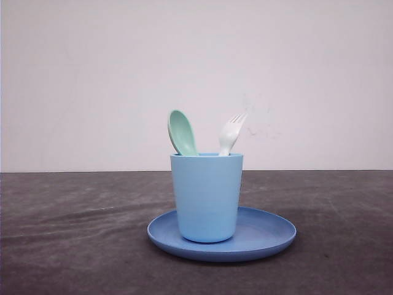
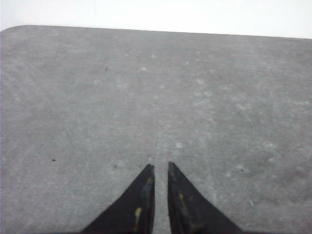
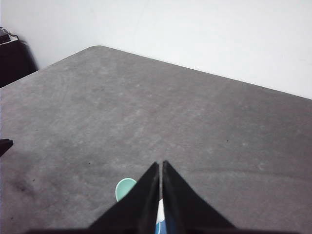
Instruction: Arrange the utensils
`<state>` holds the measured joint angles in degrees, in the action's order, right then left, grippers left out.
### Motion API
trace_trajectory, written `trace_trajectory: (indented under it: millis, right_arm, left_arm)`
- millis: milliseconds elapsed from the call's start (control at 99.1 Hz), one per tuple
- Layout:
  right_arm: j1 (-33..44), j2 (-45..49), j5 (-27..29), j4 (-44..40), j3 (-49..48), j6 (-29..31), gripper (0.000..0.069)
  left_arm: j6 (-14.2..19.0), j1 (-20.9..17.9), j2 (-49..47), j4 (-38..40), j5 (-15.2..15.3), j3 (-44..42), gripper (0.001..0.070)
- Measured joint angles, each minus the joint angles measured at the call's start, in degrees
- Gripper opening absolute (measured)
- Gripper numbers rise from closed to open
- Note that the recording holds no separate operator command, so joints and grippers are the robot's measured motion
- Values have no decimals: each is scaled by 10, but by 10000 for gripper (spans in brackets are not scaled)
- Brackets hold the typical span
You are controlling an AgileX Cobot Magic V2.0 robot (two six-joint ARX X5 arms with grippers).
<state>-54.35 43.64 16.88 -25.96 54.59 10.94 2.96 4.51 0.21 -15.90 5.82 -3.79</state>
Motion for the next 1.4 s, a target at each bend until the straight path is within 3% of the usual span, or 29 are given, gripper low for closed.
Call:
trace_trajectory:
  millis: [686,838,999,1141,1403]
  right_arm:
    - [0,0,0,0,0,0,9]
    - [16,-5,8,1,0,-34,9]
    - [109,-15,7,30,0,-51,9]
    - [226,-15,-46,31,-1,-52,9]
    - [422,-56,-97,89,-104,-52,9]
  left_arm:
    - [0,0,0,0,0,0,23]
    - [0,0,0,0,0,0,23]
    - [0,0,0,0,0,0,23]
    - [0,0,0,0,0,0,23]
    - [0,0,0,0,0,0,23]
